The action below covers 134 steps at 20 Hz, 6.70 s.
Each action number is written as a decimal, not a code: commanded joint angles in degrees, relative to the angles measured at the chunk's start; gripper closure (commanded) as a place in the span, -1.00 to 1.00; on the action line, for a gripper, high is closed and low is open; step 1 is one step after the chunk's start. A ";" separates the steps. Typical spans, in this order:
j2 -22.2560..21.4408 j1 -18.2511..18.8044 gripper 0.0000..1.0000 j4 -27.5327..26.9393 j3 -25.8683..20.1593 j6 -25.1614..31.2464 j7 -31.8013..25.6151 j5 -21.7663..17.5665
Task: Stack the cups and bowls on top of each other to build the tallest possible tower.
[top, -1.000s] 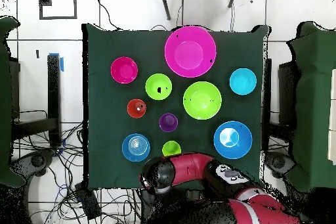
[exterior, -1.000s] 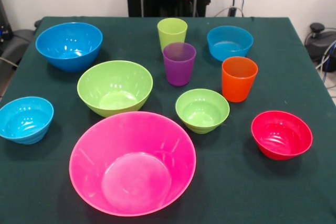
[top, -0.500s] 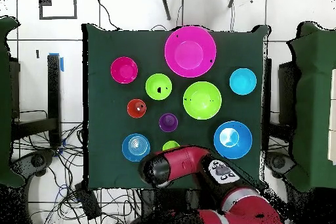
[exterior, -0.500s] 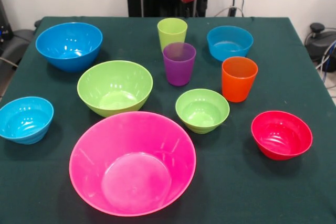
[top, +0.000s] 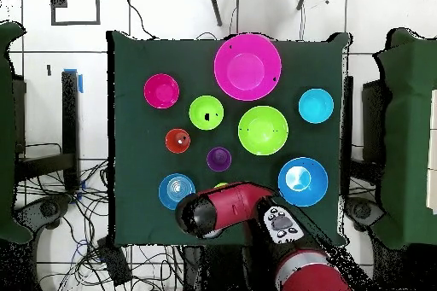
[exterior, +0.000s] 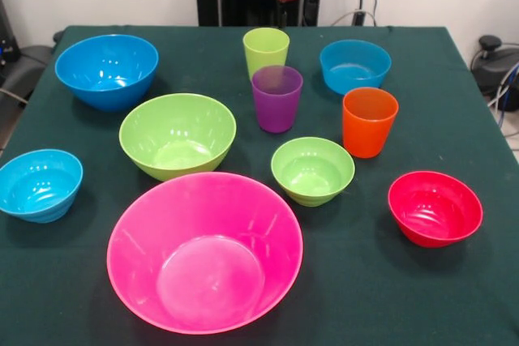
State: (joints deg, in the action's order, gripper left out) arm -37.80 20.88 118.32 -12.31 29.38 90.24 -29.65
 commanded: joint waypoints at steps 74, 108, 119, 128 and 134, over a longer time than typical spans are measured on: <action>2.96 -9.03 -1.00 -23.28 -0.79 40.23 -0.65 8.29; -7.59 -8.88 -1.00 -15.11 -0.82 32.57 0.67 10.99; -6.02 -6.48 -1.00 -13.35 -4.28 20.84 -0.64 14.24; -3.41 -5.21 -1.00 -11.40 -5.08 10.96 0.16 12.78; -2.79 -4.96 -1.00 -12.87 -4.81 14.46 -0.20 13.59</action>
State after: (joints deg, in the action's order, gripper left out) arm -44.65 14.41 103.49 -12.56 45.22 90.25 -16.17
